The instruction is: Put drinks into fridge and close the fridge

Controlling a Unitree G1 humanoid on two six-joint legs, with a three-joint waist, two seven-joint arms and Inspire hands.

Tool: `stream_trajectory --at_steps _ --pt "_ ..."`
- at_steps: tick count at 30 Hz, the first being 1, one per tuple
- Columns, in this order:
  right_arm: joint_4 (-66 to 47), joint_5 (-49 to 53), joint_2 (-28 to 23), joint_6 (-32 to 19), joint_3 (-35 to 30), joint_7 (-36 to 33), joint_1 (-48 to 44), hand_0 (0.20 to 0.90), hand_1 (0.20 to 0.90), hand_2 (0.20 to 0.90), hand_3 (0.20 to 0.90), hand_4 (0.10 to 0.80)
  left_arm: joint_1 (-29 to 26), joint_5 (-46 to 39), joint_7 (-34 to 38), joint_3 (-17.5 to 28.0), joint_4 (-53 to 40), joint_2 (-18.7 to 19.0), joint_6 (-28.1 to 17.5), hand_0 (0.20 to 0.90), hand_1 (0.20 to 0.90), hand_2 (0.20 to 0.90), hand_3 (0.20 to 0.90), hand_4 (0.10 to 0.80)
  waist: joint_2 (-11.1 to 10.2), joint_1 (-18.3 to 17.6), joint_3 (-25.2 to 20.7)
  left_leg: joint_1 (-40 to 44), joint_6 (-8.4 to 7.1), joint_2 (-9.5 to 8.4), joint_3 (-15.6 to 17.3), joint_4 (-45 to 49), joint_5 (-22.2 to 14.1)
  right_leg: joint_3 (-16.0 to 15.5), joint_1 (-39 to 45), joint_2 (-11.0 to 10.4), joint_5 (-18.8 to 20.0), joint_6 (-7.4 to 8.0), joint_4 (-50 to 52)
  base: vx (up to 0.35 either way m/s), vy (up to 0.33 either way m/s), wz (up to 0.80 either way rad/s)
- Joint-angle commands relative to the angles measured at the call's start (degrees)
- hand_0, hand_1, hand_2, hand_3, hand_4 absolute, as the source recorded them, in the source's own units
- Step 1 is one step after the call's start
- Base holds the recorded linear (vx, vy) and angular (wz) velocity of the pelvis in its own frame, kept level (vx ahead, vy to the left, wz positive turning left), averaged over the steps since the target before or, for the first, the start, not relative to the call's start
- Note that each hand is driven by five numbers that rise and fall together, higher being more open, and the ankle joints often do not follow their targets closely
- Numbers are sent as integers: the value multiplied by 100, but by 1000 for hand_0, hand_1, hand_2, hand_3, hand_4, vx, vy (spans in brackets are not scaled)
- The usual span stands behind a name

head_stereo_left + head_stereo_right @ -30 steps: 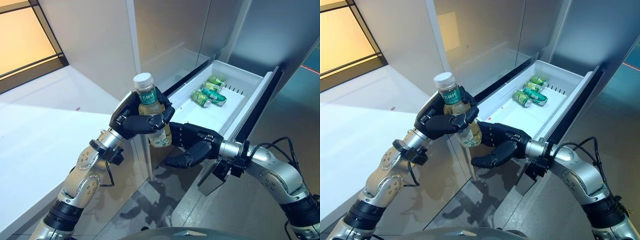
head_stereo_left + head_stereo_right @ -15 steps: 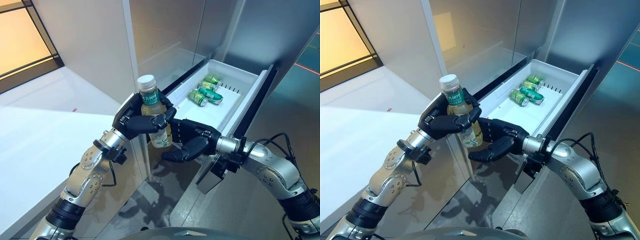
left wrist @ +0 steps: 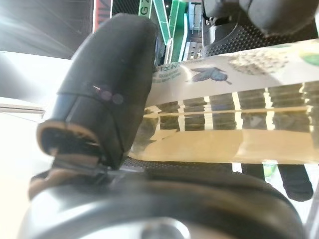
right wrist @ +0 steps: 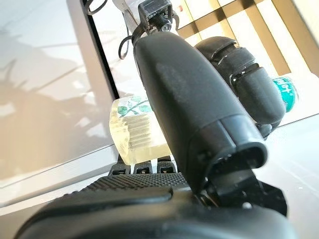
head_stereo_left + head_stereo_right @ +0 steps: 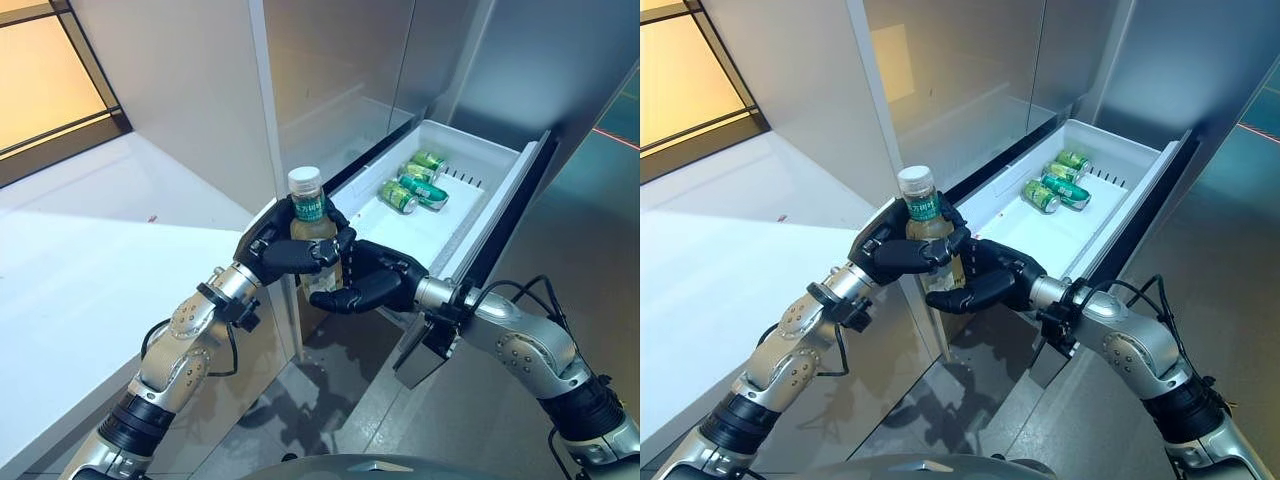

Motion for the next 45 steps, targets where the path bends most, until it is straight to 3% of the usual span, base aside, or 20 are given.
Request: stream_trajectory --at_steps 1,2,15,23,24,25,26,32,36,42,45 --pt "-403 776 579 -272 231 315 -873 660 660 660 620 520 -1238 -95 -201 -279 -301 -422 -785 300 300 300 200 100 -79 45 -461 5 118 -152 -95 9 -431 -417 -313 -137 247 405 203 0 0 0" --pt "-390 767 590 -262 287 303 -870 300 300 300 200 100 -1256 -72 -191 -309 -326 -422 -787 300 300 300 200 100 -79 46 -461 6 120 -152 -97 9 -432 -418 -315 -135 245 402 206 0 0 0" --pt "-325 1092 775 -675 514 -196 -1073 300 300 300 200 100 -1376 -1074 -1306 -896 -387 -653 -277 300 300 300 200 100 -50 -7 -441 38 142 -159 -55 9 -455 -378 -287 -129 260 399 184 0 0 0" --pt "-308 1392 840 -855 439 -753 -1170 300 300 300 200 100 -1261 -1067 -1535 -1054 -443 -714 -478 300 300 300 200 100 -30 -7 -440 35 151 -157 -44 9 -456 -374 -283 -123 247 385 185 0 0 0" --pt "-281 1347 850 -892 415 -801 -1174 300 300 300 200 100 -1260 -1006 -1536 -1038 -458 -715 -546 326 326 326 230 130 -28 -1 -441 38 151 -156 -46 9 -457 -383 -275 -123 246 381 182 0 0 0" --pt "-276 1344 850 -895 411 -805 -1175 300 300 300 200 100 -1260 -997 -1532 -1035 -461 -715 -553 427 427 427 348 248 -28 -1 -440 38 151 -156 -46 9 -457 -385 -274 -123 245 380 181 0 0 0" --pt "-254 1319 852 -922 379 -851 -1181 300 300 300 200 100 -1261 -914 -1436 -1017 -500 -700 -645 900 900 900 900 800 -26 5 -436 40 151 -156 -51 9 -457 -394 -268 -122 245 375 176 0 0 0" --pt "-159 1247 878 -1091 206 -1147 -1234 300 300 300 200 100 -1299 -591 -1115 -830 -605 -671 -1086 900 900 900 900 800 -37 42 -430 52 142 -153 -97 9 -459 -425 -239 -117 254 357 162 0 0 0" --pt "-65 1786 915 -931 85 -1485 -1303 300 300 300 200 100 -1379 -269 -1129 -746 -726 -620 -1247 900 900 900 900 800 -42 68 -430 51 136 -150 -143 9 -456 -463 -230 -119 243 347 167 -17 -11 5" --pt "153 2950 1112 -797 217 -2013 -1274 300 300 300 200 100 -1554 -745 -1534 -913 -812 -555 -1000 900 900 900 900 800 -34 83 -465 43 135 -159 -220 9 -446 -439 -222 -98 249 349 153 -6 -4 3" --pt "255 2813 1160 -979 240 -2112 -1309 300 300 300 200 100 -1608 -917 -1693 -1053 -879 -565 -925 900 900 900 900 800 -25 68 -471 41 145 -162 -259 9 -440 -388 -224 -72 255 342 151 0 0 0"
